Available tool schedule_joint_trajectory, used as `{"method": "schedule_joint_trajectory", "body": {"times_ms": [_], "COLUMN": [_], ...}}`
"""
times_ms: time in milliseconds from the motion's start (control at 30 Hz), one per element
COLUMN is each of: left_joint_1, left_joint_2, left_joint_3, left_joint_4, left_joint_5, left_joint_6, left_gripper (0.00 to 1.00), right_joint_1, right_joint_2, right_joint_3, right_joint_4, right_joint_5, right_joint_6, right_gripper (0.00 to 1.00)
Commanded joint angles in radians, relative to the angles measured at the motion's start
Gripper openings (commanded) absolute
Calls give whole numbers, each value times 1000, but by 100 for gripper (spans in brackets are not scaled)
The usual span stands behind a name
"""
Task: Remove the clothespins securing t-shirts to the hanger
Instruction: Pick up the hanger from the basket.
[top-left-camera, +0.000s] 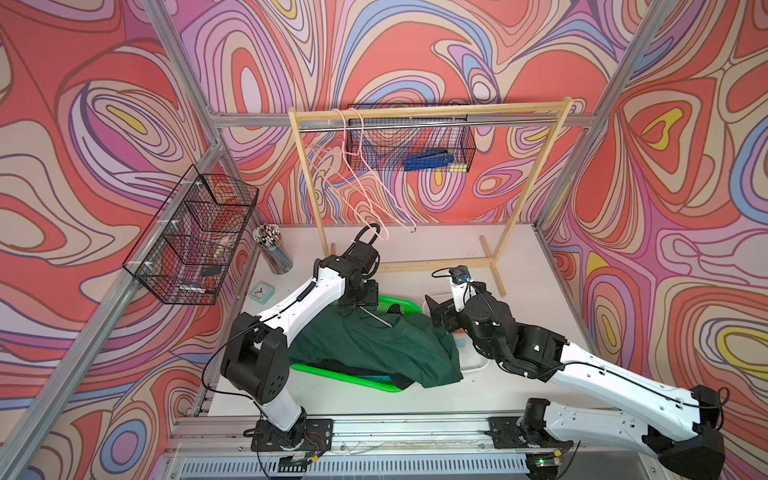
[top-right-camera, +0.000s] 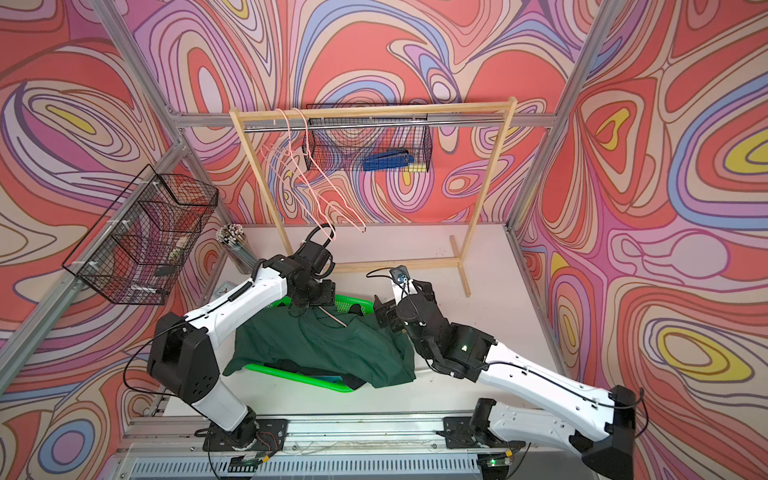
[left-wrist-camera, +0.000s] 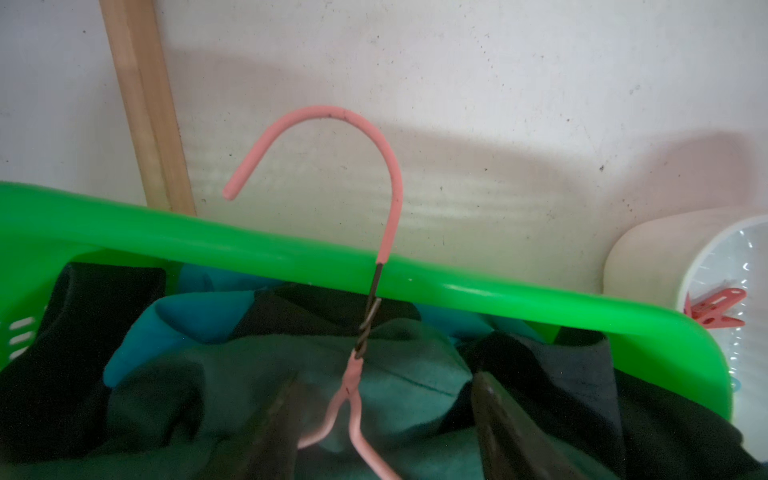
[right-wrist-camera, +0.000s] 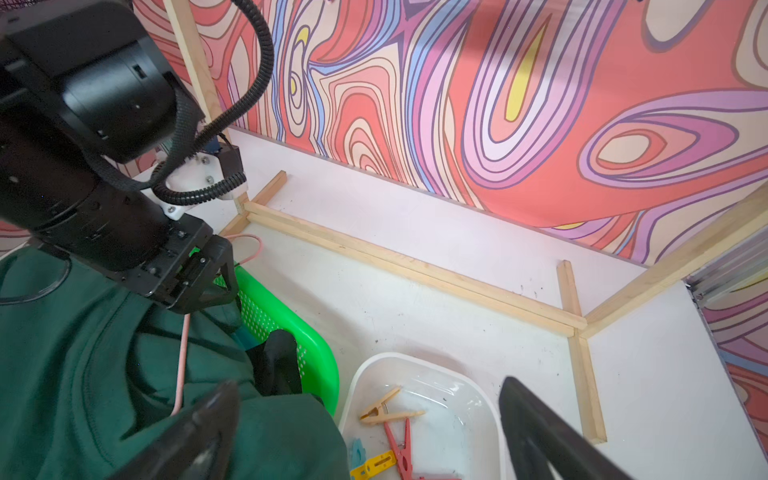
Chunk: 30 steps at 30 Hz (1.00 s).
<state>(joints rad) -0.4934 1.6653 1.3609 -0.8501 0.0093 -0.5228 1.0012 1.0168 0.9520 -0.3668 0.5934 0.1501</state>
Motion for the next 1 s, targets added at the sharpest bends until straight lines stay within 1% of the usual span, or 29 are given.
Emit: {"method": "schedule_joint_trajectory", "body": {"times_ms": [0, 67, 133, 200, 400, 667, 700, 800, 967], "left_joint_1": [11, 15, 19, 20, 22, 22, 22, 22, 21], "left_joint_2": [37, 52, 64, 72, 86, 56, 47, 15, -56], "left_joint_3": [36, 43, 48, 52, 65, 79, 81, 80, 70], "left_joint_4": [-24, -28, -28, -28, -34, -59, -62, -66, -64], "left_joint_5": [5, 11, 12, 11, -4, -36, -41, -45, -47], "left_joint_6": [18, 24, 31, 37, 49, 64, 64, 63, 63], "left_gripper": [57, 52, 49, 42, 26, 2, 0, 0, 0], "right_joint_1": [-2, -2, -1, -2, -1, -1, -1, -2, -1], "right_joint_2": [-9, -8, -9, -8, -9, -7, -6, -3, -1], "right_joint_3": [18, 21, 22, 22, 22, 29, 30, 31, 40], "right_joint_4": [5, 5, 5, 5, 5, -1, -4, -12, -32], "right_joint_5": [-9, -10, -12, -12, -14, -27, -38, -97, -146], "right_joint_6": [-1, -2, -2, -3, -4, -21, -27, -51, -63], "right_gripper": [98, 98, 98, 98, 98, 98, 98, 98, 98]}}
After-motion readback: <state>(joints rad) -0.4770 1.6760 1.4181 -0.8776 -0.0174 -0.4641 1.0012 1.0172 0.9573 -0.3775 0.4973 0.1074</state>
